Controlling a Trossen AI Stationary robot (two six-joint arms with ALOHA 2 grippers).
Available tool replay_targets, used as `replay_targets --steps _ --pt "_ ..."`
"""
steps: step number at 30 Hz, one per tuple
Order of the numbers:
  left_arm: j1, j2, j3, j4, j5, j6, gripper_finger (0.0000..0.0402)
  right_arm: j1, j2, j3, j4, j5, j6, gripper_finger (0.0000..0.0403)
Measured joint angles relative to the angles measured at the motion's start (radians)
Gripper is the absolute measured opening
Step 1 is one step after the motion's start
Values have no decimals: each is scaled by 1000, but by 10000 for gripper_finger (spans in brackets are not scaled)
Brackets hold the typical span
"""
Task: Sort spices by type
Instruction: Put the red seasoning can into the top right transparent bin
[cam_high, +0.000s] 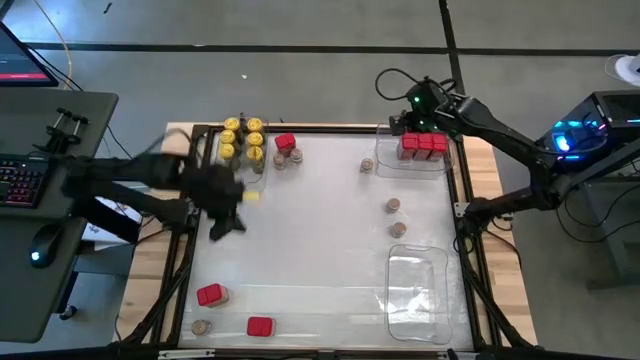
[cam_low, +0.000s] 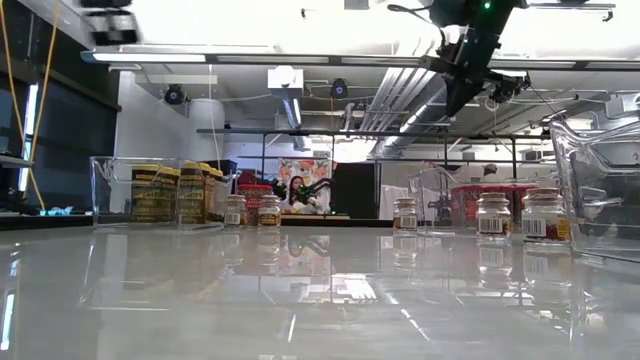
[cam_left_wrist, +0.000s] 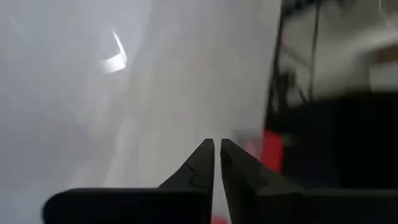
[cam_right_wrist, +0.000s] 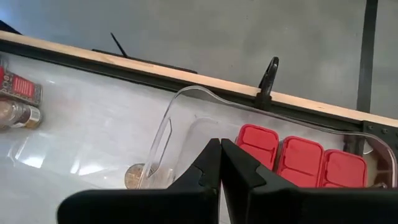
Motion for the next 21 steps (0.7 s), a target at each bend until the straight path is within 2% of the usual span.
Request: replay_targets --steps 6,12,16,21 --pt "-370 56 -26 53 29 -320 90 5 0 0 0 1 -42 0" --pt "-654 119 -25 145 22 -549 173 3 0 0 11 1 -52 0" --pt "-764 171 -25 98 -39 -557 220 3 0 0 34 3 -73 0" --pt "-786 256 -26 14 -153 -519 262 3 0 0 49 3 -75 0"
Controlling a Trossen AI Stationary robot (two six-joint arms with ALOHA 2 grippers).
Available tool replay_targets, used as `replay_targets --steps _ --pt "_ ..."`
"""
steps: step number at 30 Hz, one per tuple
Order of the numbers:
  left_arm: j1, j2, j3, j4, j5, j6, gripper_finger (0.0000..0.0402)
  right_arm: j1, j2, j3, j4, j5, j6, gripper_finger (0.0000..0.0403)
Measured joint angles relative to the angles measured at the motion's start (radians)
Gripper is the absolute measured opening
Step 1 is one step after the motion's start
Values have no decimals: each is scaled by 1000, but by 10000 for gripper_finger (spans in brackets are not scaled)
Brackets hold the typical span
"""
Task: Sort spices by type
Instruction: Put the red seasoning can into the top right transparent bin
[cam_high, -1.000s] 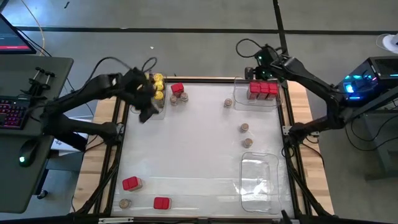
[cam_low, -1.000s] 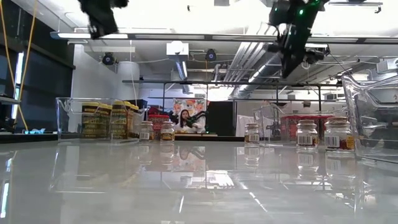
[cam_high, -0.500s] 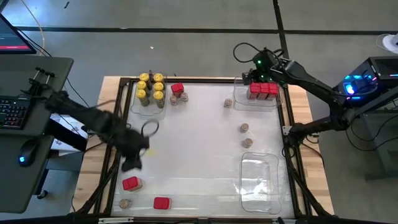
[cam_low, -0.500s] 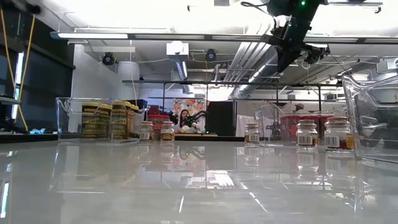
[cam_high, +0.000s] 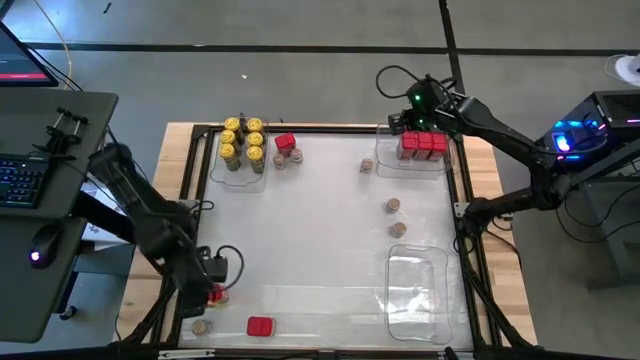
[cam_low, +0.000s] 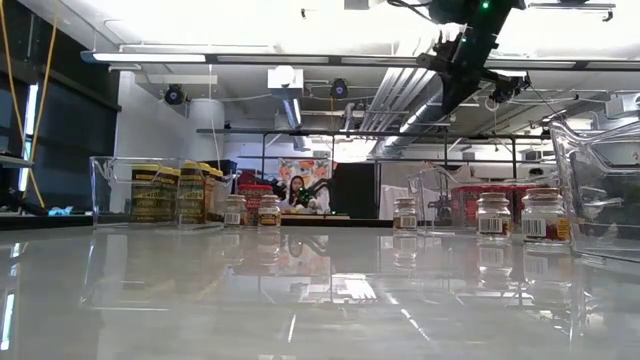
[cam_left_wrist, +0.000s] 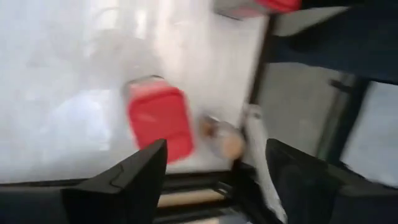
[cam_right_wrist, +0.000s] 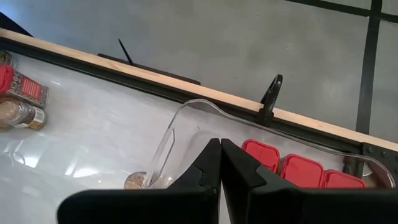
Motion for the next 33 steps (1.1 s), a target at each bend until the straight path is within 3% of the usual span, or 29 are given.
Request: replay_targets --steps 8,15,18,22,23,27,33 --pt "-24 124 0 -34 -18 -81 288 0 0 0 0 0 4 0" --pt "-47 156 0 -58 -31 -209 277 0 0 0 3 0 4 0" --pt "-56 128 0 -37 -105 -265 221 0 0 0 3 0 4 0" --pt "-98 122 -19 -41 -143 -305 55 0 0 -1 3 0 -3 0" --pt "-109 123 -32 -30 -140 -326 29 0 0 -1 3 0 -3 0" --pt "-141 123 -62 13 -134 -393 5 0 0 -1 2 0 -3 0" --pt "-144 118 -117 32 -101 -410 1 0 0 -1 2 0 -3 0"
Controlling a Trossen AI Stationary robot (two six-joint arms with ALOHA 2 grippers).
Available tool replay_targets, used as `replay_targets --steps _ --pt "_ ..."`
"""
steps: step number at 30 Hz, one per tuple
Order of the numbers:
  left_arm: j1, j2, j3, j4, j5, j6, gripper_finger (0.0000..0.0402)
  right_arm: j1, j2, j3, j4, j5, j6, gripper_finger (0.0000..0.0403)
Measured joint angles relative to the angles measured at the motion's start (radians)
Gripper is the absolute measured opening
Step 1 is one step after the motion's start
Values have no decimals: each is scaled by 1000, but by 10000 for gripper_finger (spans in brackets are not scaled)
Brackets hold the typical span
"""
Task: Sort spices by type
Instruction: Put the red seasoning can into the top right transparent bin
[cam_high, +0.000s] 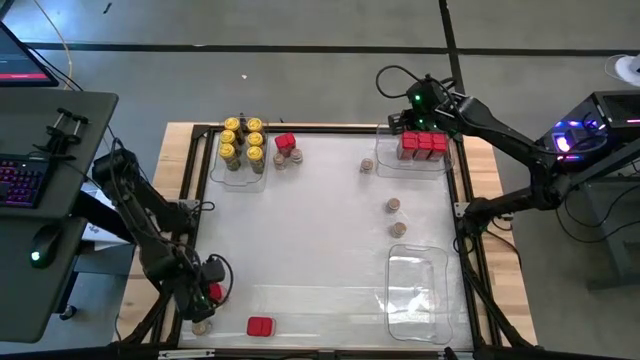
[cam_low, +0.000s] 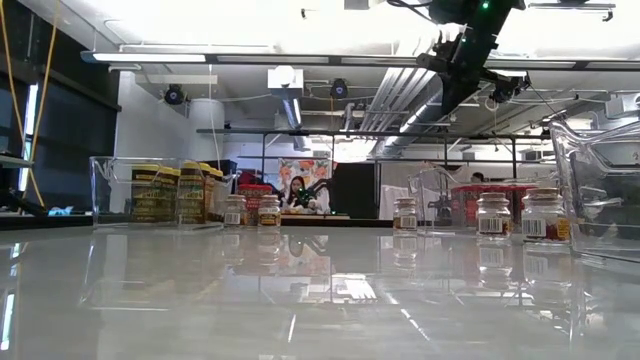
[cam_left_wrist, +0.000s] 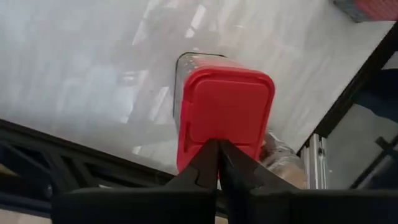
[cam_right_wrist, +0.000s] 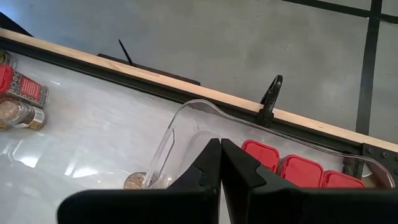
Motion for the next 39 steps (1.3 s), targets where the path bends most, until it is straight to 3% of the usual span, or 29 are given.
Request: replay_targets --steps 5,9,15,19,24,29,35,39 --pt "41 0 -26 7 2 74 0 0 0 0 0 0 0 0" --pt "147 0 -26 16 -82 229 0 0 0 0 0 -21 8 0" --pt "386 4 -36 27 -283 575 0 0 0 0 0 -30 8 0" --pt "604 3 -90 212 -348 846 0 0 0 0 0 -53 20 0" --pt "869 55 -137 565 -311 1150 0 0 0 0 1 -82 35 0" --pt "1031 181 -134 861 -161 1310 0 0 0 0 2 -146 25 0" --pt "1064 341 -17 927 -96 1483 0 16 0 0 84 -333 -78 0" --pt "1078 337 71 880 -91 1548 0 63 0 0 204 -520 -105 0"
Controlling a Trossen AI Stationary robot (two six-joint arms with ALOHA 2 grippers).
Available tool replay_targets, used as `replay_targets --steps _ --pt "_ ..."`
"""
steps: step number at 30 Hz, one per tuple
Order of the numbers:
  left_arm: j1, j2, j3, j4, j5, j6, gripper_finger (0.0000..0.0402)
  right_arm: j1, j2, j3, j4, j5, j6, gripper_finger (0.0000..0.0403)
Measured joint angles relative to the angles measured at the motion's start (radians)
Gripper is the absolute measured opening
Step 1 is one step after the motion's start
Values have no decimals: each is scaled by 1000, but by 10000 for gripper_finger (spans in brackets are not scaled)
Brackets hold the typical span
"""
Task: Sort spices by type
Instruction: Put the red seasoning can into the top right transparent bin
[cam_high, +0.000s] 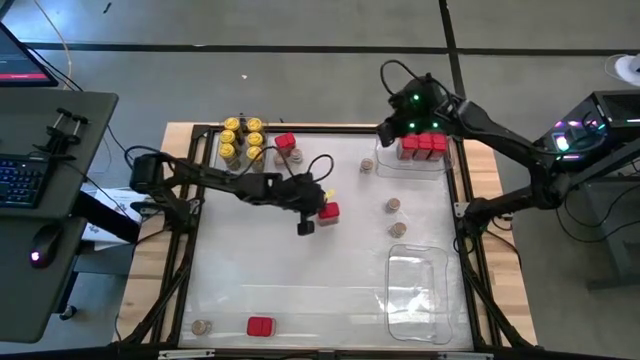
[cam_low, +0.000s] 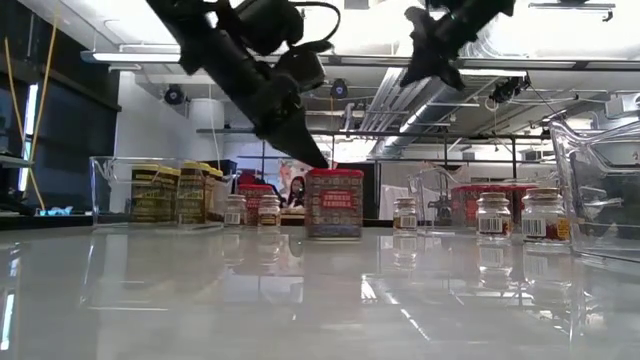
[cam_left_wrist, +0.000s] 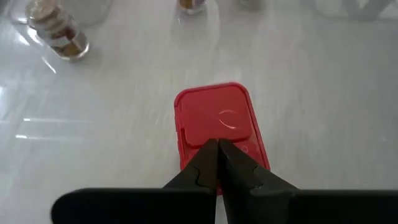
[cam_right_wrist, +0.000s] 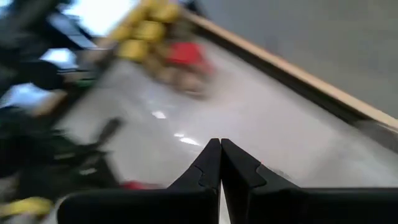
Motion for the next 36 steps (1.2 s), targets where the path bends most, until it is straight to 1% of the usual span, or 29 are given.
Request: replay_targets --steps 3,5,7,10,13,17,19,21,24,29,36 --pt "22 -71 49 -116 -3 63 0 50 0 0 85 -70 -24 3" --pt "42 -153 65 -190 -6 88 0 94 0 0 133 -77 -47 13" --pt "66 -233 55 -281 -8 85 0 144 2 0 168 -77 -73 36" --pt "106 -351 29 -371 -8 48 0 232 27 0 179 -80 -93 94" --pt "154 -491 -22 -335 -10 -20 0 322 76 0 180 -73 -135 171" --pt "205 -619 -104 -309 -23 -150 0 421 165 0 219 -39 -209 272" --pt "216 -673 -131 -295 -35 -203 0 455 216 0 238 6 -244 306" --pt "217 -711 -162 -296 -44 -245 0 478 258 0 260 25 -281 328" --pt "212 -738 -193 -298 -50 -296 0 493 312 0 256 11 -336 341" --pt "210 -746 -230 -295 -52 -355 0 514 394 0 253 4 -457 343" --pt "204 -742 -238 -273 -55 -388 0 525 464 0 252 3 -488 343"
